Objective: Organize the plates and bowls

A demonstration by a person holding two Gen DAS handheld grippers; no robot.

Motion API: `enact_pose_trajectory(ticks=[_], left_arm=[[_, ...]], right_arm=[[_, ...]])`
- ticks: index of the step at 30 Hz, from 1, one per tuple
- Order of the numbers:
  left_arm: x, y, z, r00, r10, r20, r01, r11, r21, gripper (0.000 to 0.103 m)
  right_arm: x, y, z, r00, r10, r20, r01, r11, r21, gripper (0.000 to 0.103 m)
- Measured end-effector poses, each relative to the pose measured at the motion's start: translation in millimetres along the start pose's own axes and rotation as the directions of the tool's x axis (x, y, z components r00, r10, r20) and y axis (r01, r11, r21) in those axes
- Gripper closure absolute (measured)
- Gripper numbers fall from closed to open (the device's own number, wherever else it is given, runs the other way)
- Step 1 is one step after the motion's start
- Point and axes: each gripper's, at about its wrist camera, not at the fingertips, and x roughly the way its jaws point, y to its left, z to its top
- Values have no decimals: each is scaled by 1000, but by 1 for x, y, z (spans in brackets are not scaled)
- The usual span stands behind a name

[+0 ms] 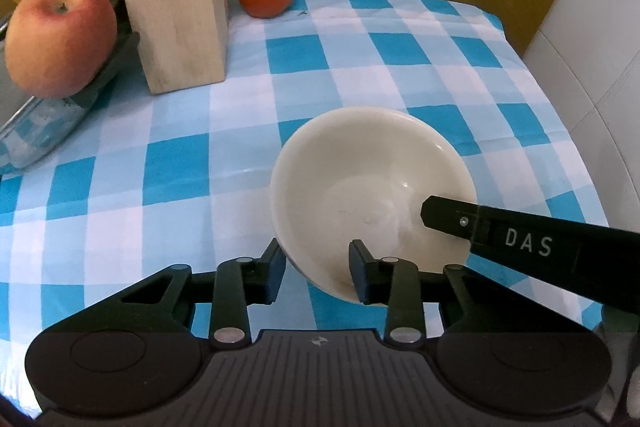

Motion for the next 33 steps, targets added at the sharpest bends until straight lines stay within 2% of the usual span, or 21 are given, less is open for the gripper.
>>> enact_pose_trajectory(ticks=[7,9,11,13,15,18,21,25,33], left_arm=[[1,0,1,1000,3,0,-3,1000,2,59],[1,0,1,1000,4,0,-4,1000,5,59],[1,0,1,1000,6,1,-6,1000,4,54],[0,0,2,1000,5,9,-5,1000,0,41],[-1,0,2,1000,12,20,-12,1000,1,33],[-1,0,3,1000,14,23,-14,1000,-1,32],[2,1,4,1000,20,15,-20,1000,-3,34],[6,4,3,1000,10,-9,-10,1000,-16,56],[7,0,2,1000,16,-10,-16,1000,4,62]], right_arm=[[3,-5,1,1000,17,-14,-16,999,42,89],[3,-8,2,1000,7,-11,-6,998,60,84],[2,-9,2,1000,8,-7,-7,998,65,84],[1,-10,3,1000,8,-1,-8,998,69,83],[2,-10,3,1000,9,1,-9,997,76,83],[3,-10,4,1000,5,5,-5,997,81,83],[1,-9,4,1000,7,28,-9,997,71,83],[3,-6,5,1000,21,21,-22,998,59,91],[4,-5,5,1000,17,9,-17,999,48,92]])
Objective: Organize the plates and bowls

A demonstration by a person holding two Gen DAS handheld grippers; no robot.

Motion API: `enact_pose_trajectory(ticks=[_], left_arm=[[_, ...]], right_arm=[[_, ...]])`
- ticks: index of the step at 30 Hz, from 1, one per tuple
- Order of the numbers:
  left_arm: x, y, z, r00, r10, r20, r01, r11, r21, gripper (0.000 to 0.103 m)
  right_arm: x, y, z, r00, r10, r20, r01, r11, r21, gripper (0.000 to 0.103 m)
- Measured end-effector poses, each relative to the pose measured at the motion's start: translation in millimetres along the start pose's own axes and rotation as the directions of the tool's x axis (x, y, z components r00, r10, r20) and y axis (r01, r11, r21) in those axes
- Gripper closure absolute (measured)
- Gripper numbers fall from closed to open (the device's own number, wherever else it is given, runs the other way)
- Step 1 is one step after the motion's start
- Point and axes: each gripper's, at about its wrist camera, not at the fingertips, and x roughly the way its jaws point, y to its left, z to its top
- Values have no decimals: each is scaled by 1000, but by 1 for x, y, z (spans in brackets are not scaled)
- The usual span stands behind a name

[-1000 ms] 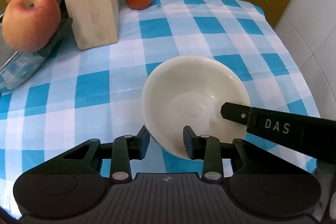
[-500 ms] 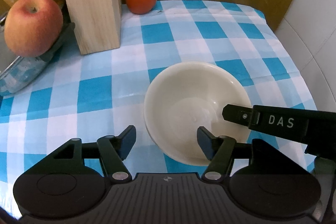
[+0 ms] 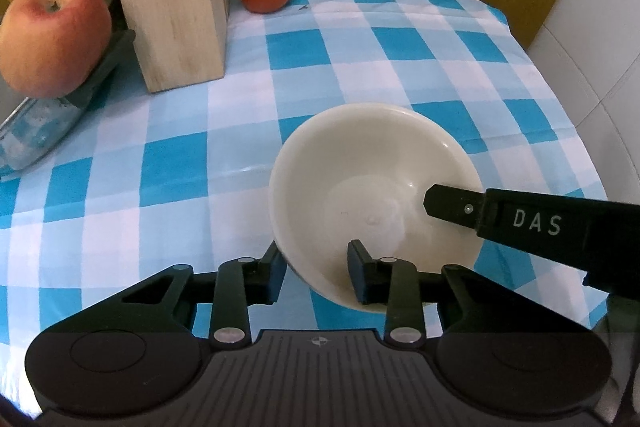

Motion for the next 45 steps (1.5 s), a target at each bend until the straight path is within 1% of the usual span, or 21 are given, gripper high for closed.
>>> enact_pose_trajectory(ticks=[5,12,16,22,28,33,42,45], left_arm=[[-1,-1,0,1000,4,6,-4,1000,-4,62],[-14,0,2,999,-11,42,11,1000,-12,62],[-24,0,1,998,-14,61,15,1000,-13,62],[-41,5,-5,996,-19,89,21,999,-27,62],[-60,9,-20,993,-23,115,26,999,-24,60],[-74,12,-35,991,-25,132,27,999,-18,57],[-99,34,-68,987,-55,149,66,995,-71,57],[-107,38,-81,985,-70,158,84,993,-81,54]], right_arm=[[-5,1,2,1000,13,12,-13,1000,-2,92],[-19,6,2,999,30,32,-30,999,-12,92],[-25,9,0,998,47,30,-47,999,-17,92],[-40,20,-10,997,66,27,-64,996,-58,91],[-57,33,-23,996,80,28,-76,990,-115,91],[-65,40,-38,995,95,7,-93,985,-144,90],[-80,52,-76,991,127,-44,-133,970,-203,87],[-85,53,-89,990,128,-56,-137,967,-214,87]])
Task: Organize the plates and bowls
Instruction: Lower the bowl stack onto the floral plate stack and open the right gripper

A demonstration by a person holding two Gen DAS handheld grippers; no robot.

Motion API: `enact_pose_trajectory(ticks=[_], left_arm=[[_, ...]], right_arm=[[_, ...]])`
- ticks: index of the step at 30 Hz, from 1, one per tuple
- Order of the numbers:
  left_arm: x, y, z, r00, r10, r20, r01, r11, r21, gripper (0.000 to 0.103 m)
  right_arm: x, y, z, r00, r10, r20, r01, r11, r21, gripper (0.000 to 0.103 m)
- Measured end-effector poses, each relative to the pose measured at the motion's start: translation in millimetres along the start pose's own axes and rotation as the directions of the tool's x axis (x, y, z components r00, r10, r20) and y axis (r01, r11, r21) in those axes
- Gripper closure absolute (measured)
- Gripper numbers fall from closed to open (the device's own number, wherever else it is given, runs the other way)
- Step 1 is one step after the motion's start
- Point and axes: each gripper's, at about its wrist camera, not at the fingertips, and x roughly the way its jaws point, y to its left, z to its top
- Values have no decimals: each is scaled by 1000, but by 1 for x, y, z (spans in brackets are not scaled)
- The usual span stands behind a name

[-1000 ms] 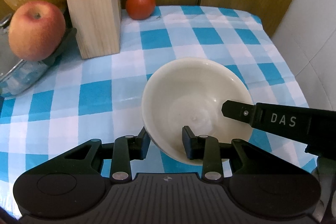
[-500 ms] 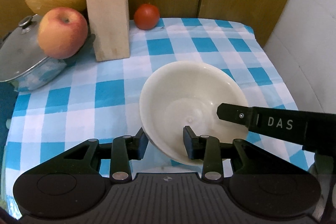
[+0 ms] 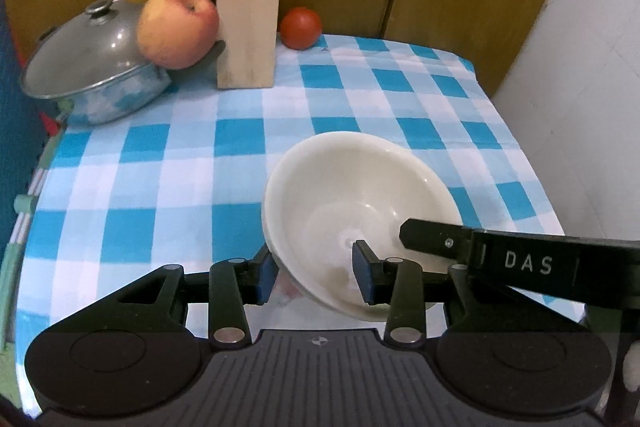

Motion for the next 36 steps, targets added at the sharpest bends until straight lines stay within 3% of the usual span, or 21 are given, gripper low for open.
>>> enact_pose_trajectory(ticks=[14,25,30,36], left_arm=[[-14,5,-40,998,-46,-33,46,999,2,53],[-14,17,-52,996,-67,-67,64,997,-47,55],[-17,24,-52,996,-66,-52,62,995,-74,54],[-28,29,-53,998,-60,-3,59,994,-94,46]], right_arm=[[-6,5,-37,998,-6,-59,4,999,-35,84],[-5,8,-45,997,-17,-80,12,998,-57,82],[-13,8,-47,999,-35,-40,32,997,-64,80],[-28,11,-45,998,-52,33,55,995,-84,78]])
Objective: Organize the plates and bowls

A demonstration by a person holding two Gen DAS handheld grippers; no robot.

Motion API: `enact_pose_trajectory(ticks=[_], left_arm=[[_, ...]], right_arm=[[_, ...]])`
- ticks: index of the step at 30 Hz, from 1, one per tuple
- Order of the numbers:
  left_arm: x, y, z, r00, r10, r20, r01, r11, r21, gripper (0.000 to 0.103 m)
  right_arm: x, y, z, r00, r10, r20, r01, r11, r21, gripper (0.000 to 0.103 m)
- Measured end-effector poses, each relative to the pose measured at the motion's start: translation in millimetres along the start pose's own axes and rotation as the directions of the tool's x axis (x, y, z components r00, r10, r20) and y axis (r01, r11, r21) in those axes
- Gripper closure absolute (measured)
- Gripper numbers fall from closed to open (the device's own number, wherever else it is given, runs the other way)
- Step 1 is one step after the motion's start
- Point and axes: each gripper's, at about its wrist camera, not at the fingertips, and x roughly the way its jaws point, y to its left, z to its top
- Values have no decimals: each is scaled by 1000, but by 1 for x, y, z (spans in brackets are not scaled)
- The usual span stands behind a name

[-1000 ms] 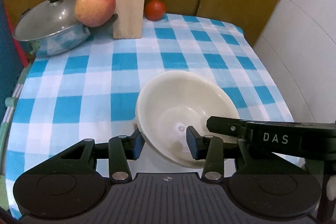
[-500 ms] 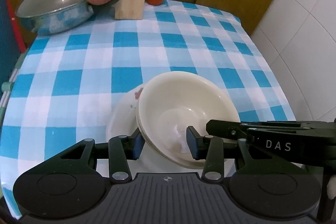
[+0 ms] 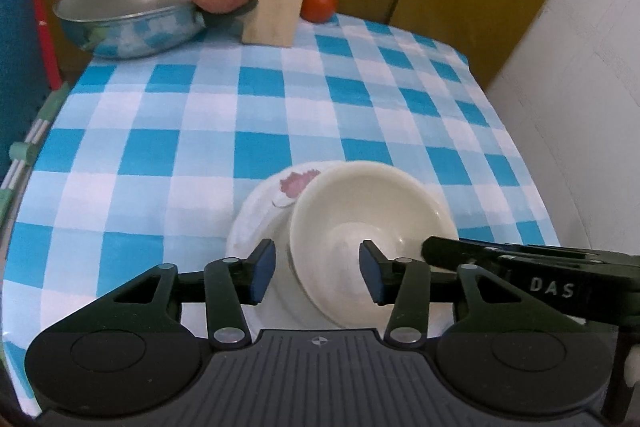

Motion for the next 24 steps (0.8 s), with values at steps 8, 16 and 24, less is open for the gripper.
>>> enact_pose_trajectory(ticks=[8,16,24], left_arm=[[-10,-2,2,997,37,71,-36,999,-10,40],[-20,-4,-7,983,116,142,-110,993,-45,24],[-32,-7,-51,991,127,50,-127,992,-1,19]], right_arm=[[-14,9,0,995,-40,93,44,998,-37,70],[-43,18,-27,981,-77,178,86,995,-45,66],[-57,20,-69,977,-177,116,184,982,-53,63]])
